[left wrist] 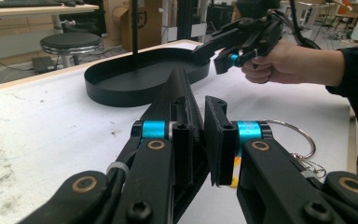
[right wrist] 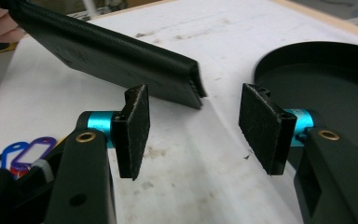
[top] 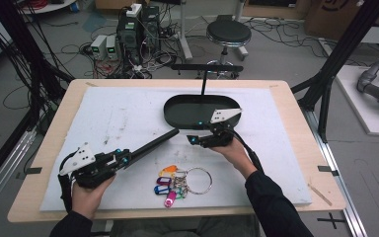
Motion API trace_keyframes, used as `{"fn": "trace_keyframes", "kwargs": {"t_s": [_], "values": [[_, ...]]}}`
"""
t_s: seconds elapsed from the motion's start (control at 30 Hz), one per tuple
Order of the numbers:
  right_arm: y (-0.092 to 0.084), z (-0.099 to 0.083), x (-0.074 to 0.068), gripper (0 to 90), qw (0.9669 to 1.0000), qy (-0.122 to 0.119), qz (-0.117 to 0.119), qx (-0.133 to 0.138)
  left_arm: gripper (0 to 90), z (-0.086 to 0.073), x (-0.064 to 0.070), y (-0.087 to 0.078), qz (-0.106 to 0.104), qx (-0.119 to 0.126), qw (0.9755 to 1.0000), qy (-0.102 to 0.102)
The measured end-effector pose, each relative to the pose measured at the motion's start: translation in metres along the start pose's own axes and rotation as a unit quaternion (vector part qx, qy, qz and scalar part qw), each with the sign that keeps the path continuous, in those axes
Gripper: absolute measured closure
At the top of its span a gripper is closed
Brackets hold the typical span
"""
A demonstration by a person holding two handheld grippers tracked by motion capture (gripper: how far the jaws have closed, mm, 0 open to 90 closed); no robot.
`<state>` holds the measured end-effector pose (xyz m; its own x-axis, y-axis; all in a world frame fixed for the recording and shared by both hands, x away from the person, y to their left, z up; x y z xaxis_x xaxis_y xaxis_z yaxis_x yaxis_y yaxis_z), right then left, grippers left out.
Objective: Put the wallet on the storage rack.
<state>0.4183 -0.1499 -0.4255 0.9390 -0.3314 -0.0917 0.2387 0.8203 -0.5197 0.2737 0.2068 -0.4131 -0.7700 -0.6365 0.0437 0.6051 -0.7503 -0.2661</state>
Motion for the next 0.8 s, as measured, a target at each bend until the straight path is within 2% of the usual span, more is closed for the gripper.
{"fn": "trace_keyframes", "kwargs": {"t_s": [0.2, 0.3, 0.4, 0.47, 0.63, 0.7, 0.8], "values": [[0.026, 0.004, -0.002, 48.8, 0.9997, -0.007, 0.021, -0.013, 81.3, 0.0, 0.0, 0.001, 0.0, 0.0, 1.0, 0.001], [0.032, 0.003, -0.004, 52.3, 0.9992, -0.009, 0.033, -0.019, 81.3, 0.0, 0.001, 0.004, -0.002, -0.001, 1.0, 0.002], [0.032, 0.005, -0.007, 55.5, 0.9994, -0.023, 0.024, -0.013, 81.3, 0.001, 0.001, 0.005, -0.002, 0.0, 1.0, 0.005], [0.028, 0.006, -0.006, 60.8, 0.9995, -0.02, 0.021, -0.009, 81.3, 0.002, 0.0, 0.005, -0.001, 0.003, 1.0, 0.004], [0.007, 0.011, -0.008, 70.5, 0.9993, -0.035, 0.012, 0.005, 81.3, 0.007, -0.002, 0.008, -0.007, 0.021, 0.9997, -0.004], [-0.007, 0.011, -0.009, 75.0, 0.9986, -0.05, 0.006, 0.016, 81.3, 0.01, -0.003, 0.012, -0.012, 0.025, 0.9996, -0.002], [-0.027, 0.009, -0.013, 77.6, 0.9979, -0.063, -0.004, 0.016, 81.2, 0.015, -0.003, 0.021, -0.023, 0.027, 0.9994, 0.0]]}}
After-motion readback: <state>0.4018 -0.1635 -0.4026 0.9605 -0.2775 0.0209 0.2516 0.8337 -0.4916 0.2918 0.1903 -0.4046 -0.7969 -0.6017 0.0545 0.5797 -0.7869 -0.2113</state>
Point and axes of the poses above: each handheld gripper's, and its own axes: y roughly forward along the jaws, z roughly out of its top, x roughly to its right, the point moved 2 cm from there along y, roughly forward along the jaws, and after that the axes turned 5 degrees about -x, right-handed, at the moved point
